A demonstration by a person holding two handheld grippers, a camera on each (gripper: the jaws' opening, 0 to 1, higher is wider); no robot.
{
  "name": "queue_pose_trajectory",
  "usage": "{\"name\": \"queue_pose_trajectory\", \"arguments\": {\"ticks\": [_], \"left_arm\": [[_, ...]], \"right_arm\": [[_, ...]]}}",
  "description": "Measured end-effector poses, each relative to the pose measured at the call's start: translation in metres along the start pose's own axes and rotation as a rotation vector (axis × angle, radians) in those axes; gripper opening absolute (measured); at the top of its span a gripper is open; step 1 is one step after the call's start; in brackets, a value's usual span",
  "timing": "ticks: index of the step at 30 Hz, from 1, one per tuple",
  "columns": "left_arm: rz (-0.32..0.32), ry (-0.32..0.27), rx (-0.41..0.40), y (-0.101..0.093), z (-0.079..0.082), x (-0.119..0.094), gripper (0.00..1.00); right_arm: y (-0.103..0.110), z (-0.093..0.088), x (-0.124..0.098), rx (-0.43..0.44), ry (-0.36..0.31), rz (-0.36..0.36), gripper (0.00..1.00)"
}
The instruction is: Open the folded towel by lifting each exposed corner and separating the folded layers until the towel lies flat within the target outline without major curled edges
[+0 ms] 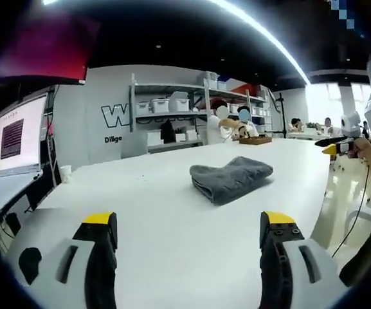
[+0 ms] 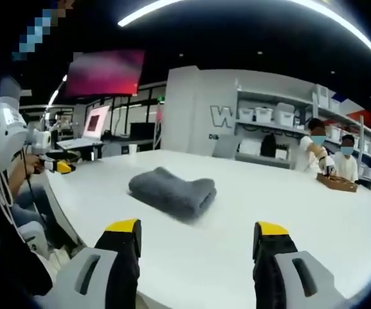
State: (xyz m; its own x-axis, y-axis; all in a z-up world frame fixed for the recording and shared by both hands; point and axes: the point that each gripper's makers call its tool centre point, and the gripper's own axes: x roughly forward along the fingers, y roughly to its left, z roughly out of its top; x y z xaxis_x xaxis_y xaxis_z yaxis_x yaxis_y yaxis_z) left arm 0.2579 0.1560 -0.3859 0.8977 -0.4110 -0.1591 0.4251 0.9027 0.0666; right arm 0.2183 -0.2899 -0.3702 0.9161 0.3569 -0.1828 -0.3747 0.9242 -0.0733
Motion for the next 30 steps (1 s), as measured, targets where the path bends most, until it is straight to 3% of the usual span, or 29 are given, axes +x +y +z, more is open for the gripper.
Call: {"name": "queue_pose_trajectory", "arguments": {"ticks": [3, 11, 15, 21, 30], "left_arm": [[-0.020, -0.037, -0.004, -0.004, 0.006, 0.002, 0.86], [-0.037, -0.042, -0.032, -0.010, 0.003, 0.009, 0.81], [-0.083, -0.049, -0.072, -0.023, -0.001, 0.015, 0.79], [-0.064, -0.055, -0.064, -0.022, 0.000, 0.018, 0.81], [-0.058, -0.093, -0.082, -0.020, 0.007, 0.017, 0.73]], "right_arm": [[0.000, 0.000, 0.000, 0.002, 0.005, -0.003, 0.68], [0.004, -0.002, 0.003, 0.010, 0.014, 0.006, 0.66], [0.003, -0.003, 0.004, 0.014, 0.013, 0.004, 0.65], [-0.001, -0.006, 0.005, 0.020, 0.032, -0.005, 0.63], [-0.008, -0.002, 0.005, 0.037, 0.008, -0.021, 0.60]]}}
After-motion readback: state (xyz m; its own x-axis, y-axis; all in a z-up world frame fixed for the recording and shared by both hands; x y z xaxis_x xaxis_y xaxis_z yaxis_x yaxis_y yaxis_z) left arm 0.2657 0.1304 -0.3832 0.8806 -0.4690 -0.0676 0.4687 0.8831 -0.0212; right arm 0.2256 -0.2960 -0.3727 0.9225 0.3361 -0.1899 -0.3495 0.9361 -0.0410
